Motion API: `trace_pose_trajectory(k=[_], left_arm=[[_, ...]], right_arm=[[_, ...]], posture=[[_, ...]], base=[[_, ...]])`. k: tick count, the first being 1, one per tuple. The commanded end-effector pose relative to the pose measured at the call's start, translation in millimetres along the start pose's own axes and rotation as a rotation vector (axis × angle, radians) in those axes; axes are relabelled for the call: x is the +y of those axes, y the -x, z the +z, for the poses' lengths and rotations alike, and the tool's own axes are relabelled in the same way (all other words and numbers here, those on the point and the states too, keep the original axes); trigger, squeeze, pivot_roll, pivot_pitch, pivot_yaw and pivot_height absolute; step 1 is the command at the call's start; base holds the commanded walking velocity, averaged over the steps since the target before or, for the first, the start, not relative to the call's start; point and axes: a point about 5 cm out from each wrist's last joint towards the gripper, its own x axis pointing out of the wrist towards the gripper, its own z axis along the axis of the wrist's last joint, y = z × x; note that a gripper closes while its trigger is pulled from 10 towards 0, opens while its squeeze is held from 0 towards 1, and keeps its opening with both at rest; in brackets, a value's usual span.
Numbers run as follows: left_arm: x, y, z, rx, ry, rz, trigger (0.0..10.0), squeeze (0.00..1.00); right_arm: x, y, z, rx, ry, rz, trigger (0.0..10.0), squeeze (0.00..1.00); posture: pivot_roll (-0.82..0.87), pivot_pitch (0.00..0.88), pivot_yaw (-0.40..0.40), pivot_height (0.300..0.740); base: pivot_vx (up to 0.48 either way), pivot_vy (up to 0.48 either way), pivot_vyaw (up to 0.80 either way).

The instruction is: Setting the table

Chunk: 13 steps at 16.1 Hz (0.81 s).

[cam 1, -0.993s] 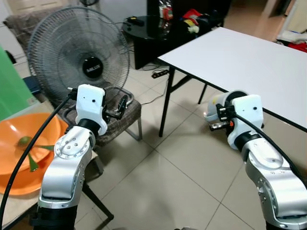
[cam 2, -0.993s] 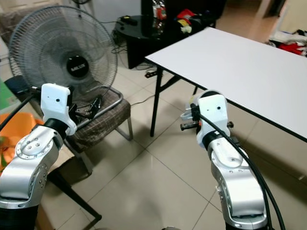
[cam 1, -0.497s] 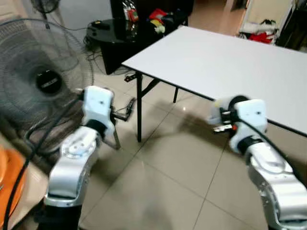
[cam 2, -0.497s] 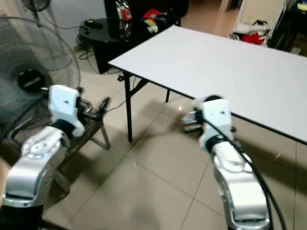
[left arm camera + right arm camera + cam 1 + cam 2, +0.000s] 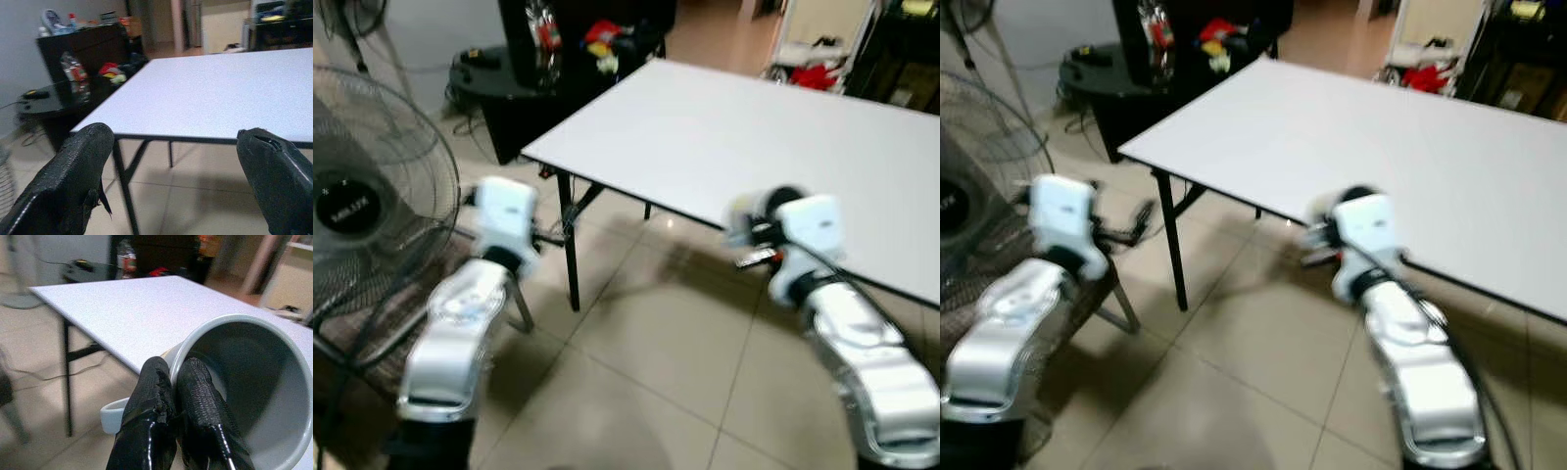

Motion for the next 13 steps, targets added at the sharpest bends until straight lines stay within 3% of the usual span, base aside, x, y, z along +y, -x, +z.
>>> trace_pose_trajectory(k=[1,13], left_arm=[[11.2,2.4,1.5,-0.003,-0.023,0.036,10.0,0.00],[4.5,3.0,-0.8,0.003,-0.021,0.018,10.0,0.00]], right_arm=[[6.4,-3.0,7.4,-0.038,-0.002,0.028,10.0,0.00],[5.4,-7.4,9.0,-0.037,0.019,0.041,10.0,0.00]], posture=[[0.05,0.000,0.011,0.740],[0.05,0.000,-0.001,0.740]], base=[[0.345,0.000,0.00],[0.341,0.000,0.00]])
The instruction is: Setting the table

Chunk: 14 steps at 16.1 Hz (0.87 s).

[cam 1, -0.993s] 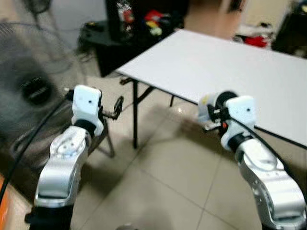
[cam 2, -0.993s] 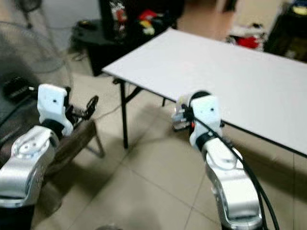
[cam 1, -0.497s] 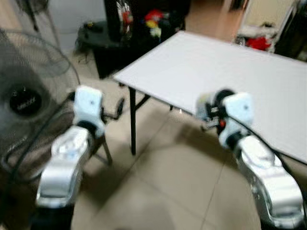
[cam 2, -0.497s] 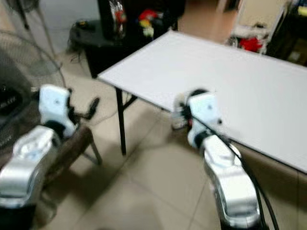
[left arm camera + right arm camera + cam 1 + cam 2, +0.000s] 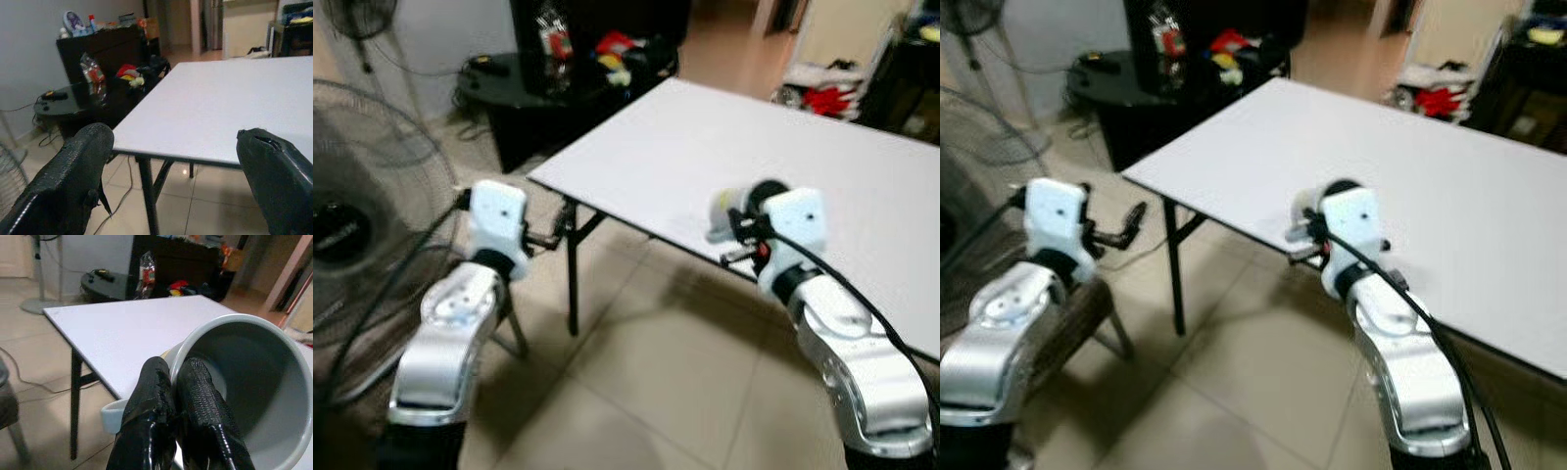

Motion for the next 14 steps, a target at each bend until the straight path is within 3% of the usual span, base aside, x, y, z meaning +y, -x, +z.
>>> trace_pose_trajectory(k=[1,14], left_arm=[[-7.4,-1.1,2.7,-0.012,-0.001,-0.026,10.0,0.00],[-6.7,-3.2,3.2,-0.009,-0.004,-0.043,10.0,0.00]], right_arm=[[-8.3,1.5,1.3,-0.009,0.011,-0.035,10.0,0.00],[-12.3,0.4,2.0,-0.014,0.019,-0.061,10.0,0.00]], posture=[[0.05,0.000,-0.001,0.740],[0.04,0.000,0.012,0.740]], base=[[0.337,0.000,0.00],[0.341,0.000,-0.06]])
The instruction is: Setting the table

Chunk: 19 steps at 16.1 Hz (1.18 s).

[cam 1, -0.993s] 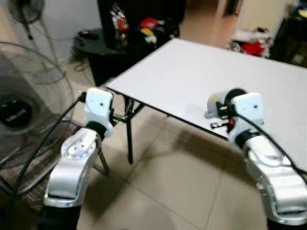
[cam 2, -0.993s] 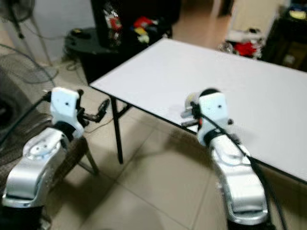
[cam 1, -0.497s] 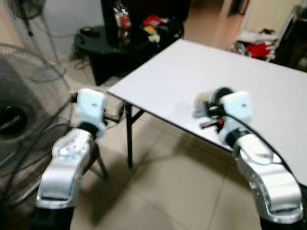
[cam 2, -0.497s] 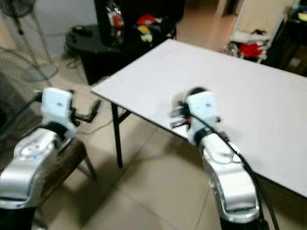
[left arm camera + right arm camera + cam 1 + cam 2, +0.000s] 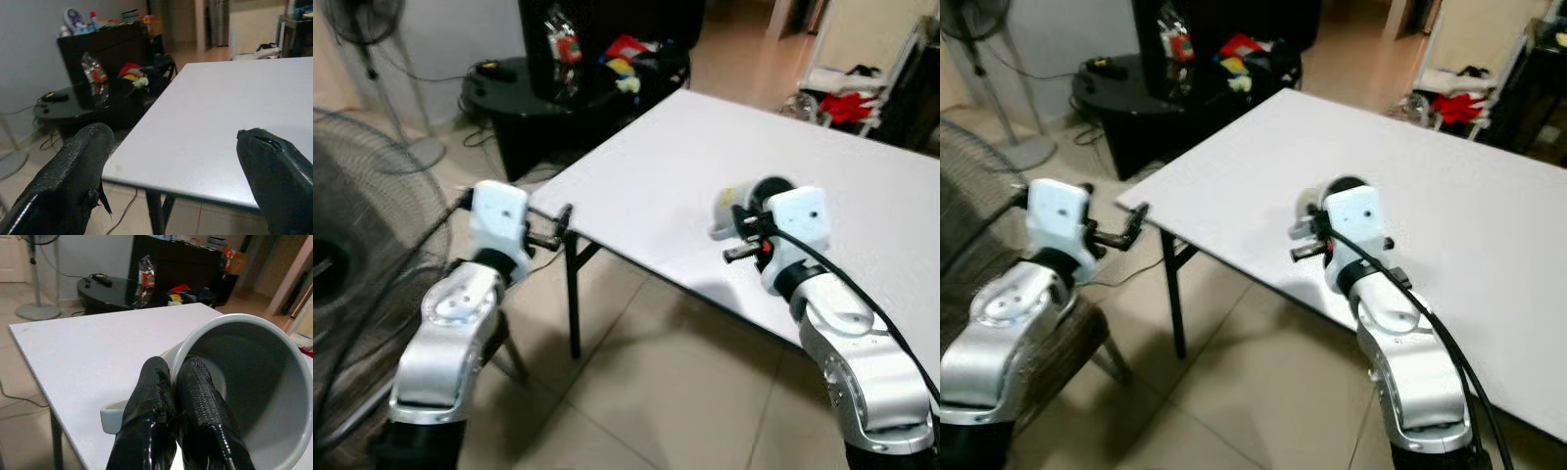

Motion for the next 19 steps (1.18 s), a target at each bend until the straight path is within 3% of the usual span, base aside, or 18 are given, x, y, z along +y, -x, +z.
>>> trace_pose_trajectory(k=[1,6,19], left_arm=[[-7.3,-2.9,3.5,-0.014,0.000,-0.029,10.0,0.00],[-8.8,-3.1,2.8,-0.014,0.002,-0.039,10.0,0.00],[-13.4,-2.3,1.8,-0.017,-0.010,-0.094,10.0,0.00]], right_arm=[[-9.0,1.1,1.8,-0.009,0.020,-0.039,10.0,0.00],[-10.9,0.9,-0.4,0.009,0.013,-0.034,10.0,0.00],[-11.5,-1.7,-0.1,0.012,0.023,-0.013,10.0,0.00]], posture=[[0.04,0.000,0.011,0.740],[0.04,0.000,0.007,0.740],[0.05,0.000,-0.001,0.740]], base=[[0.345,0.000,0.00],[0.344,0.000,-0.61],[0.345,0.000,0.00]])
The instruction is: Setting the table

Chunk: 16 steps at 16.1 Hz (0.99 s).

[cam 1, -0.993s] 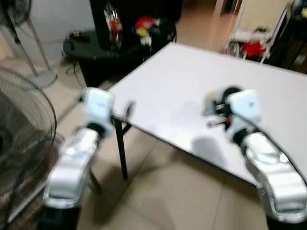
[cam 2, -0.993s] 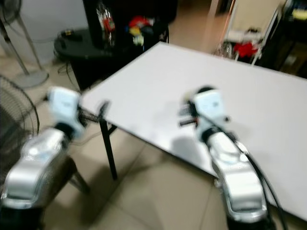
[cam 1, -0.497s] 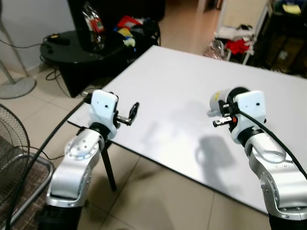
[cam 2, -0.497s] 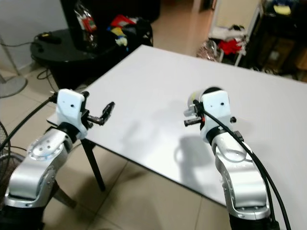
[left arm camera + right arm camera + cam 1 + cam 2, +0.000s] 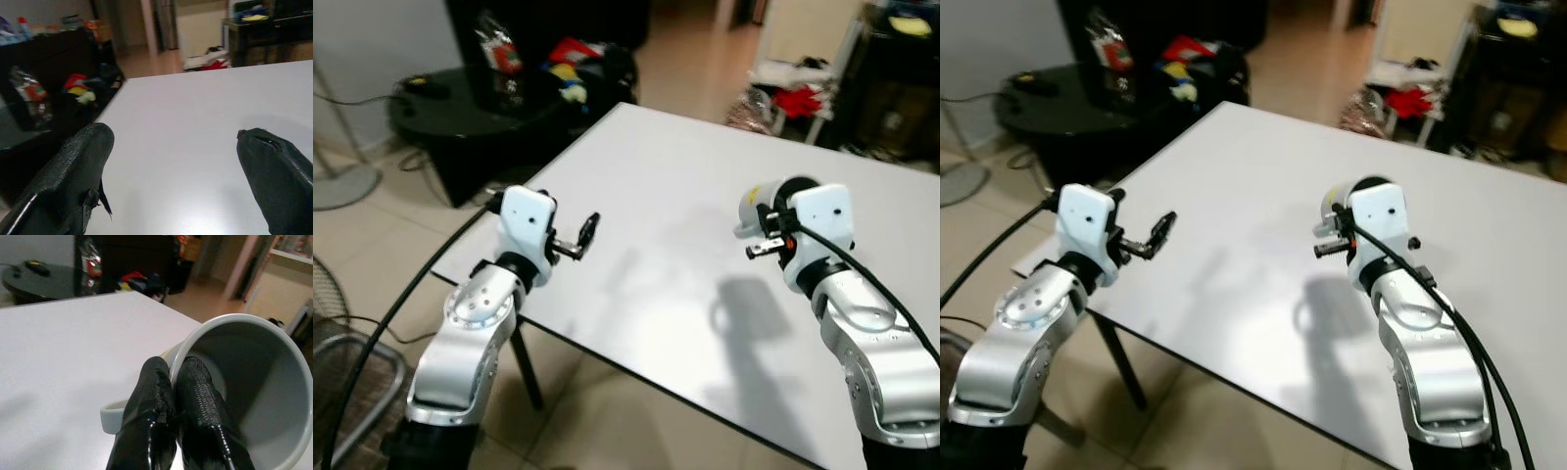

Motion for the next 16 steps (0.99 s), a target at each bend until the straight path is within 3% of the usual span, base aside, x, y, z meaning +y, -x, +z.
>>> trace_pose_trajectory(k=[1,5,7,10,16], left_arm=[[3.2,0.5,3,-0.012,-0.006,0.004,10.0,0.00],[-1.9,-1.9,-2,0.025,-0.071,-0.065,10.0,0.00],[-3.5,-4.5,-3,0.035,-0.079,-0.116,10.0,0.00],[-9.5,-3.6,-6,0.076,-0.114,-0.244,10.0,0.00],[-9.5,2.2,-5,0.169,-0.140,-0.464,10.0,0.00]], right_arm=[[4.8,-1.5,6,-0.021,0.008,0.030,10.0,0.00],[0.5,-10.4,1,0.057,0.022,0.087,10.0,0.00],[-5.5,-24.6,6,0.078,0.065,0.183,10.0,0.00],[-10.9,-49.8,9,0.156,0.219,0.373,10.0,0.00],[-13.6,-101.6,22,0.217,0.421,0.688,10.0,0.00]], posture=[[0.05,0.000,-0.001,0.740],[0.03,0.000,0.007,0.740],[0.03,0.000,0.016,0.740],[0.03,0.000,0.022,0.740],[0.06,0.000,0.053,0.740]], base=[[0.345,0.000,0.00],[0.069,0.000,0.00],[0.000,0.000,0.00],[0.000,0.000,0.00],[0.000,0.000,0.00]])
